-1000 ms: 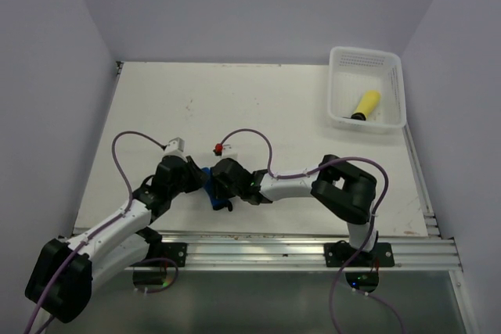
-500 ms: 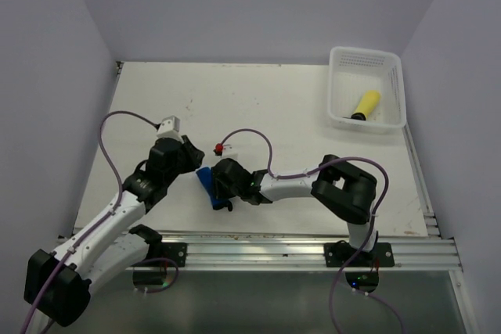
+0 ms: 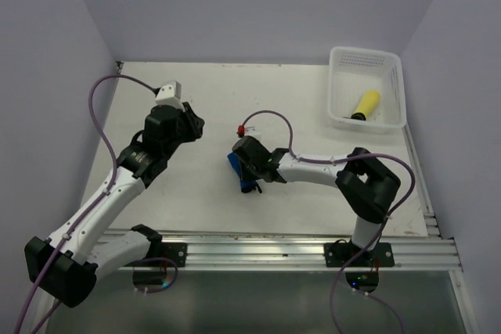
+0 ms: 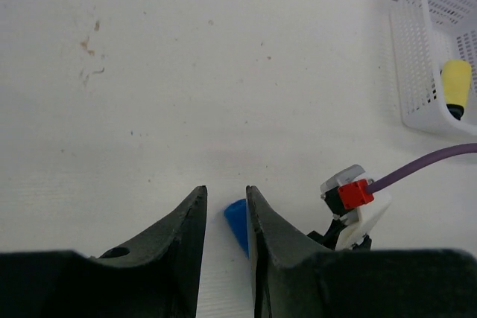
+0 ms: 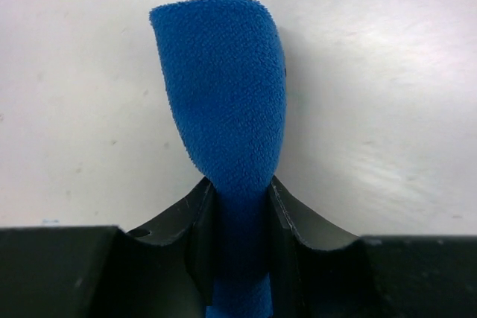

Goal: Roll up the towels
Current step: Place the rolled towel into the container

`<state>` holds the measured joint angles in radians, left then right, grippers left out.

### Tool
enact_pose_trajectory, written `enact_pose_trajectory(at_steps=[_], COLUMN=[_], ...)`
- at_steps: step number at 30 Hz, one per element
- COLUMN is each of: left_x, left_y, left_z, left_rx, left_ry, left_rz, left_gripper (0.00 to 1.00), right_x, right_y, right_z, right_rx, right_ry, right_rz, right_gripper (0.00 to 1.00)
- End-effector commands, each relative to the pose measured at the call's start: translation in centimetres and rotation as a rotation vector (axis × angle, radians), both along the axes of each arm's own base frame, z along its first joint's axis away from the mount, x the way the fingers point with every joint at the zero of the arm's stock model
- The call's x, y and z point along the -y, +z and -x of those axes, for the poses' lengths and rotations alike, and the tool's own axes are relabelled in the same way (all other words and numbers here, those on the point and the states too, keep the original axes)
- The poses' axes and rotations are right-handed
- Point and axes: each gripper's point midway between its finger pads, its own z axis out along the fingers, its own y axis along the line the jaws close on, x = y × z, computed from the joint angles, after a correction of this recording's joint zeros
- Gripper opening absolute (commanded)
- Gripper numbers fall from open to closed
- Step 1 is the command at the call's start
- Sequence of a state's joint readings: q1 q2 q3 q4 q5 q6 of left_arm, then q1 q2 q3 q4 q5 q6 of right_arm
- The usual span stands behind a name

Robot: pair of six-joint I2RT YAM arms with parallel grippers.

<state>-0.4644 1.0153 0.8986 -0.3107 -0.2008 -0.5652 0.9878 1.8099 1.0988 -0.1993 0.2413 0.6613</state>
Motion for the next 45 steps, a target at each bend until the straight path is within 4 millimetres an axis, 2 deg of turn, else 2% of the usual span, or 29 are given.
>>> enact_pose_trajectory(at_steps=[1, 2, 4, 5, 7, 8, 9, 10, 11, 12, 13, 16, 17, 19, 20, 22, 27, 29, 31, 32, 33, 35, 36, 38, 41, 42, 43, 45], left_x=[-1.4, -1.6, -1.7, -2.0, -2.1, -2.0, -1.9, -2.0, -1.8, -2.6, -3.3, -4.0, -4.0, -4.0, -4.0, -3.8, -3.0, -2.9, -3.1, -3.3, -3.4, -3.5, -3.5, -3.4, -3.2, -3.2, -3.2, -3.1], left_y=[3.0, 3.2, 3.5, 3.4, 2.0, 1.4, 0.8, -0.6, -1.1, -0.9, -1.3, -1.1, -1.1, -1.2, -1.3, -1.8, -2.8, -3.0, -3.2, -3.3, -3.2, -3.4, -3.4, -3.6, -4.2, -4.2, -4.3, -4.4], left_z=[-1.3, -1.5, -2.0, -2.2, -2.4, -2.4, -2.3, -2.4, -2.2, -2.5, -2.5, -2.4, -2.3, -2.3, -2.4, -2.5, -2.8, -2.8, -2.8, -2.8, -2.9, -2.9, -2.9, -3.0, -3.1, -3.2, -3.2, -3.3], left_rx=[0.067, 0.073, 0.078, 0.08, 0.068, 0.063, 0.056, 0.038, 0.018, 0.01, 0.0, 0.017, 0.021, 0.022, 0.02, 0.002, -0.03, -0.037, -0.041, -0.042, -0.039, -0.044, -0.044, -0.05, -0.067, -0.068, -0.068, -0.071], left_ry=[0.032, 0.034, 0.044, 0.054, 0.063, 0.057, 0.053, 0.053, 0.033, 0.055, 0.077, 0.097, 0.096, 0.094, 0.091, 0.084, 0.048, 0.04, 0.046, 0.053, 0.058, 0.063, 0.062, 0.057, 0.051, 0.05, 0.049, 0.049], left_rz=[-0.094, -0.111, -0.125, -0.14, -0.146, -0.146, -0.149, -0.162, -0.166, -0.18, -0.216, -0.239, -0.236, -0.238, -0.244, -0.252, -0.253, -0.258, -0.267, -0.273, -0.278, -0.285, -0.285, -0.285, -0.291, -0.292, -0.291, -0.293], left_gripper=[0.32, 0.32, 0.32, 0.33, 0.33, 0.33, 0.33, 0.33, 0.33, 0.33, 0.33, 0.34, 0.35, 0.36, 0.36, 0.36, 0.36, 0.36, 0.36, 0.36, 0.36, 0.37, 0.37, 0.37, 0.37, 0.37, 0.37, 0.37], right_x=[2.2, 3.4, 4.1, 5.5, 6.8, 8.4, 9.0, 9.7, 11.6, 12.3, 14.4, 16.8, 18.7, 20.1, 21.5, 22.4, 24.9, 26.4, 27.7, 28.9, 29.6, 31.7, 32.5, 34.3, 36.1, 36.1, 37.7, 38.8], right_y=[4.5, 5.0, 6.5, 7.2, 9.1, 9.9, 11.6, 12.5, 13.2, 14.9, 15.7, 18.3, 18.7, 19.4, 19.8, 19.8, 19.3, 19.8, 18.6, 20.1, 18.8, 19.1, 18.2, 18.1, 17.1, 16.5, 16.3, 16.4], right_z=[-3.4, -4.9, -6.6, -8.2, -10.4, -12.0, -13.5, -14.5, -15.9, -17.2, -18.8, -21.8, -23.0, -24.8, -26.0, -27.6, -29.9, -30.5, -30.1, -30.4, -29.9, -29.9, -29.6, -29.7, -29.5, -29.3, -29.3, -29.4], right_rx=[0.06, 0.065, 0.081, 0.093, 0.127, 0.145, 0.179, 0.197, 0.205, 0.236, 0.257, 0.315, 0.33, 0.358, 0.387, 0.424, 0.482, 0.522, 0.504, 0.566, 0.554, 0.583, 0.573, 0.588, 0.592, 0.585, 0.595, 0.612], right_ry=[-0.027, -0.061, -0.077, -0.118, -0.155, -0.202, -0.224, -0.236, -0.282, -0.302, -0.355, -0.417, -0.459, -0.497, -0.533, -0.571, -0.633, -0.672, -0.714, -0.741, -0.758, -0.808, -0.827, -0.867, -0.909, -0.915, -0.944, -0.96], right_rz=[-0.004, -0.008, -0.032, -0.041, -0.055, -0.051, -0.066, -0.069, -0.067, -0.091, -0.101, -0.16, -0.164, -0.176, -0.186, -0.218, -0.213, -0.226, -0.229, -0.264, -0.263, -0.292, -0.286, -0.3, -0.31, -0.315, -0.311, -0.315], right_gripper=[0.0, 0.0, 0.0, 0.0, 0.0, 0.0, 0.0, 0.0, 0.0, 0.0, 0.0, 0.0, 0.0, 0.0, 0.0, 0.0, 0.0, 0.0, 0.0, 0.0, 0.0, 0.0, 0.0, 0.0, 0.0, 0.0, 0.0, 0.0])
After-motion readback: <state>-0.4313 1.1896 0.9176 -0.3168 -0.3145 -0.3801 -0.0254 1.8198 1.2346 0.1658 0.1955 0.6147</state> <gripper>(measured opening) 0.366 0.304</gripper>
